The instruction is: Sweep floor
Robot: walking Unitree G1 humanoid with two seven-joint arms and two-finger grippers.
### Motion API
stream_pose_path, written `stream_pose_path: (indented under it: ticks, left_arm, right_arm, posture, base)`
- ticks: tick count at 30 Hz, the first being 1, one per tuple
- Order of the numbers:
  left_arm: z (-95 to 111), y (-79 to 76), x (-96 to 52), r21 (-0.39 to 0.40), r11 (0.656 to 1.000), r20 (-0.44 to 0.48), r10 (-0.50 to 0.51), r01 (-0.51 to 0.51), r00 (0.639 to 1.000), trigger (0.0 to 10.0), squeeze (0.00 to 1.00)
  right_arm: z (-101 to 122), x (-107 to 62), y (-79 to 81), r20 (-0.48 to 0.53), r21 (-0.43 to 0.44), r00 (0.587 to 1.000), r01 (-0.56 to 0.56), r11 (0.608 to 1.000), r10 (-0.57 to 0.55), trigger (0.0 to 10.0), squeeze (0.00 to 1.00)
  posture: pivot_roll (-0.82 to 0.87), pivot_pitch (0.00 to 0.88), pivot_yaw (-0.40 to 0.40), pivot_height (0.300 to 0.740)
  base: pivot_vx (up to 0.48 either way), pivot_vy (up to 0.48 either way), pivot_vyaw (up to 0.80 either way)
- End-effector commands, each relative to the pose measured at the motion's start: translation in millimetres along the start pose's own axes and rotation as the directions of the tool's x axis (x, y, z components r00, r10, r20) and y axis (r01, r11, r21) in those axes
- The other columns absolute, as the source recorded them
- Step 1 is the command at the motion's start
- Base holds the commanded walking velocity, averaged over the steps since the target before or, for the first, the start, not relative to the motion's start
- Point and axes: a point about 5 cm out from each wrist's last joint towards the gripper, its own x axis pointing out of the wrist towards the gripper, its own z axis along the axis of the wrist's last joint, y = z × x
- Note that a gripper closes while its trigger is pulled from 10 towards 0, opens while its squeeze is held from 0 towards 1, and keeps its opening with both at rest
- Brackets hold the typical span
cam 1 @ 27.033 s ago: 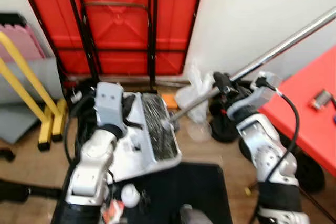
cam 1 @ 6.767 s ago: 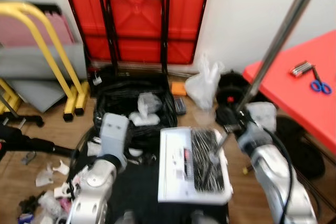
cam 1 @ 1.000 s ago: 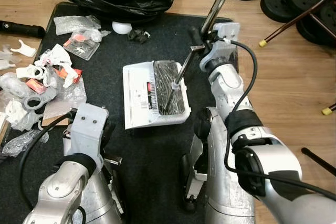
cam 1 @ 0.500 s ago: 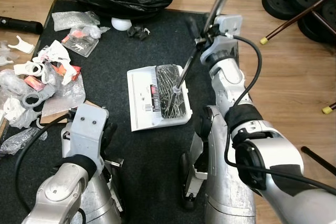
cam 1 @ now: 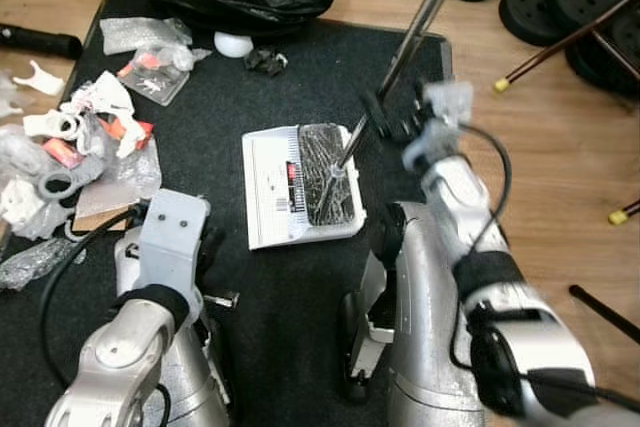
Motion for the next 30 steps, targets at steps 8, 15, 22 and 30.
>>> stream_pose_path:
  ticks: [8,15,22,30]
  left_arm:
    - [-1.4,-7.0,16.9,0.052,0.998,0.038,0.016,-0.018,0.999,10.0,0.00]
    - [2.1,-13.8,24.8,0.201,0.978,0.112,0.025,-0.047,0.993,10.0,0.00]
    - [2.9,-49.2,26.9,0.574,0.819,0.211,-0.170,0.019,0.963,10.0,0.00]
    - [-18.4,-86.3,49.2,0.829,0.537,0.075,-0.381,0.154,0.922,10.0,0.00]
  right_arm:
    - [16.6,-53.6,14.3,-0.007,0.033,1.000,-0.020,0.999,0.020,10.0,0.00]
    - [15.3,-80.3,26.0,-0.073,0.040,0.997,-0.023,0.999,0.026,10.0,0.00]
    - [10.7,-96.0,26.3,-0.145,0.036,0.989,0.012,0.999,-0.006,10.0,0.00]
    - [23.2,-63.5,18.9,-0.079,0.018,0.996,0.037,0.999,-0.035,10.0,0.00]
  posture:
    - [-0.08,0.310,-0.144,0.381]
    - [-0.10,0.257,-0.150,0.401]
    - [-0.11,0.224,-0.140,0.431]
    - [-0.10,0.154,-0.117,0.456]
  base:
    - [0.000,0.000,0.00]
    - [0.000,0.000,0.00]
    - [0.000,0.000,0.00]
    - [0.000,0.000,0.00]
